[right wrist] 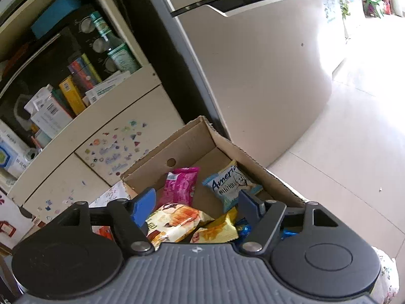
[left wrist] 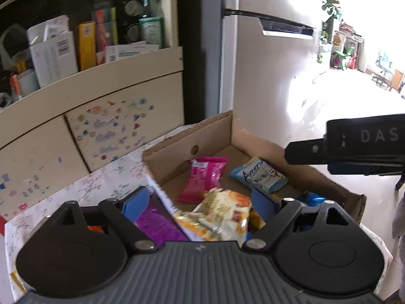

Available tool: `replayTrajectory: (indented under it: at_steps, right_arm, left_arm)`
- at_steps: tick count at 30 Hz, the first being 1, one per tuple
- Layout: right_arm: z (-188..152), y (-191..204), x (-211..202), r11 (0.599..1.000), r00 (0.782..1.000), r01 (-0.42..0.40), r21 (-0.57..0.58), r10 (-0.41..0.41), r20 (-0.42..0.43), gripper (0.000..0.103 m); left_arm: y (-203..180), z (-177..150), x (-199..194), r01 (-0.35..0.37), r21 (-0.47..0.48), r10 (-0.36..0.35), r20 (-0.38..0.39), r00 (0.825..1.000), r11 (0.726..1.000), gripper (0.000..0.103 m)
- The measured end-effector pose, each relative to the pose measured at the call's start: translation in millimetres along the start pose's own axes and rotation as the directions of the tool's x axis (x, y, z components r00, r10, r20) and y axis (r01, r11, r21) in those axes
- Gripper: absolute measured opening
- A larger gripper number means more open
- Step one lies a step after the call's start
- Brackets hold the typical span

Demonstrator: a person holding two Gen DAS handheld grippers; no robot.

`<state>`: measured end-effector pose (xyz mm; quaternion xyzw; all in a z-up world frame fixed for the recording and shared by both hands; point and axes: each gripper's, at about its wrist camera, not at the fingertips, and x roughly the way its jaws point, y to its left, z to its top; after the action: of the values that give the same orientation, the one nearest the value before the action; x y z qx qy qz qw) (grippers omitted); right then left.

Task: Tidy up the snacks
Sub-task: 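Withdraw both tools from the box back over the snack pile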

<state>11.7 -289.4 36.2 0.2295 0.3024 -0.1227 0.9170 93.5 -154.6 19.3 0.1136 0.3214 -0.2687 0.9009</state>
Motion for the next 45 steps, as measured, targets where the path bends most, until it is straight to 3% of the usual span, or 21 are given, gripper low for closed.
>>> replayTrajectory:
  at_steps: [25,35,45]
  right_arm:
    - [-36.2,70.8,12.3,0.959,0.985,-0.158,-0.236,0.138,-0.100,0.084]
    - [-61.7,99.4,23.6,0.932,0.967,-0.219,-0.287,0.169,-0.190,0.084]
    - [-92.3,122.1,40.0,0.912,0.936,-0.271,-0.309,0.174,-0.306,0.084]
  left_arm:
    - [78.2,-29.3,-44.0,-0.122,-0.050,0.120,-0.050,0.992,0.991,0.091]
    - [127.2,-43.9,-60.4,-0.208,-0.084,0.203,-0.070,0.977,0.974,0.091]
    - [176.8,-76.0,-52.5,-0.273,-0.071,0.259,-0.155,0.953,0.959,0.091]
